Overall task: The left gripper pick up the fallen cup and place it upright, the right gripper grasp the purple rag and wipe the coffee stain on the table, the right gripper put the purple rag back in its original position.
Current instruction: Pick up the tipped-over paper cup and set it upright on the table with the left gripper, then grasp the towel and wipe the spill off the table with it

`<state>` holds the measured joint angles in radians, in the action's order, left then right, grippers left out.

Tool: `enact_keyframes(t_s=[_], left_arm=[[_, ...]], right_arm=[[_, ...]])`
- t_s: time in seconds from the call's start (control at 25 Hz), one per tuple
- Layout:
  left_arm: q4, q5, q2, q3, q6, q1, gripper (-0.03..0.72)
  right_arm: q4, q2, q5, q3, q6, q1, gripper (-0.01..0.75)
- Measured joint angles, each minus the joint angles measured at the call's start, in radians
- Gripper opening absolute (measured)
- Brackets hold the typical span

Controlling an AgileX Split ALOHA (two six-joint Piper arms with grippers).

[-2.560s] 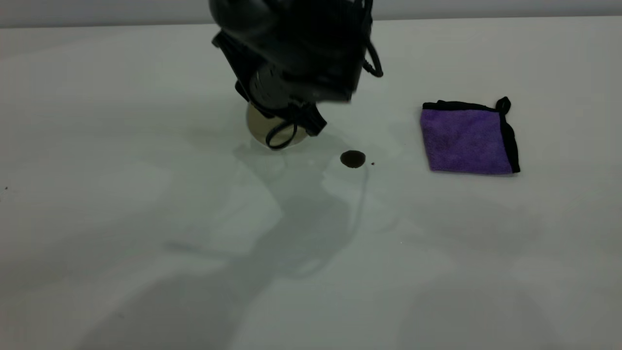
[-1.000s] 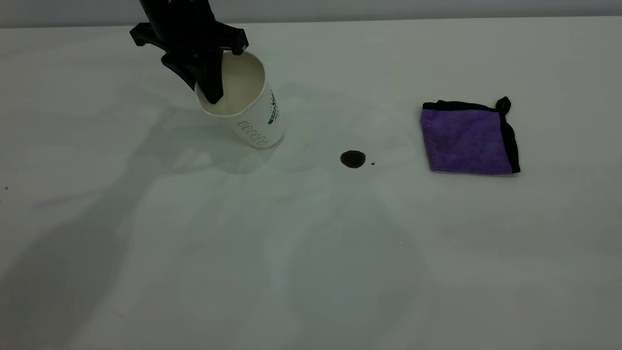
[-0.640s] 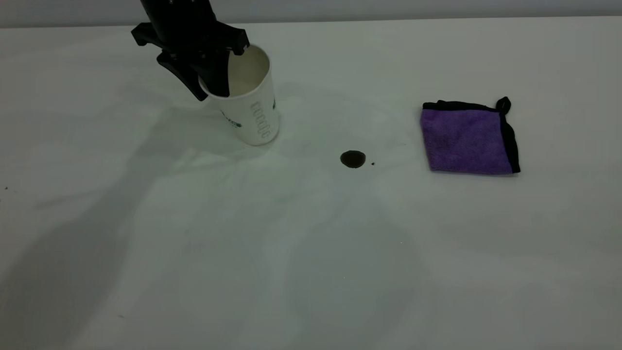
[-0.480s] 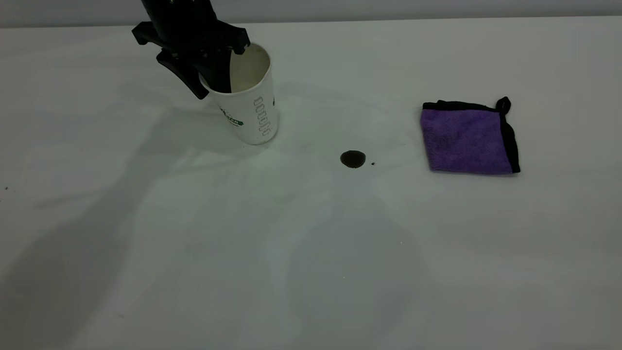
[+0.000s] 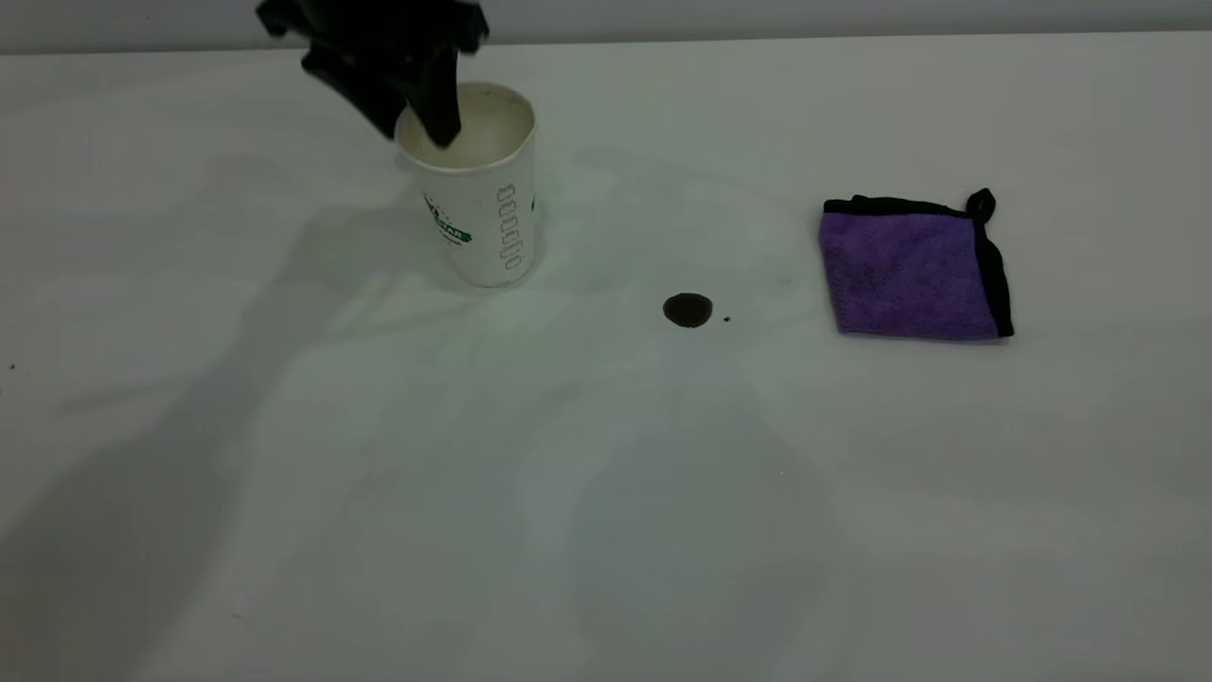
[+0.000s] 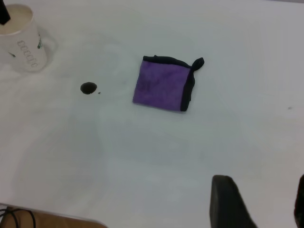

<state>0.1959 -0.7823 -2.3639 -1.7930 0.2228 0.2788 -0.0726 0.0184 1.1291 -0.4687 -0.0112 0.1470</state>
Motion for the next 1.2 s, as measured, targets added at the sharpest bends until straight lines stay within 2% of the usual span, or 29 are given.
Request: enact_keyframes(t_s=[0.16, 0.6, 0.84, 1.08, 1.2], left_arm=[[0.000, -0.009, 0.017, -0.007, 0.000, 0.000, 0.488], [0.000, -0.051, 0.087, -0.021, 0.000, 0.000, 0.492], [-0.002, -0.199, 0.234, -0.021, -0.003, 0.009, 0.492], [-0.001, -0.385, 0.489, -0.021, -0.044, 0.016, 0.492], [-0.004, -0.389, 0.614, -0.022, -0.077, 0.019, 0.492]], right_arm=[[0.000, 0.000, 0.000, 0.000, 0.000, 0.000, 0.386], [0.000, 0.000, 0.000, 0.000, 0.000, 0.000, 0.386], [0.000, 0.000, 0.000, 0.000, 0.000, 0.000, 0.386], [0.000, 0.000, 0.000, 0.000, 0.000, 0.000, 0.386], [0.000, 0.000, 0.000, 0.000, 0.000, 0.000, 0.386]])
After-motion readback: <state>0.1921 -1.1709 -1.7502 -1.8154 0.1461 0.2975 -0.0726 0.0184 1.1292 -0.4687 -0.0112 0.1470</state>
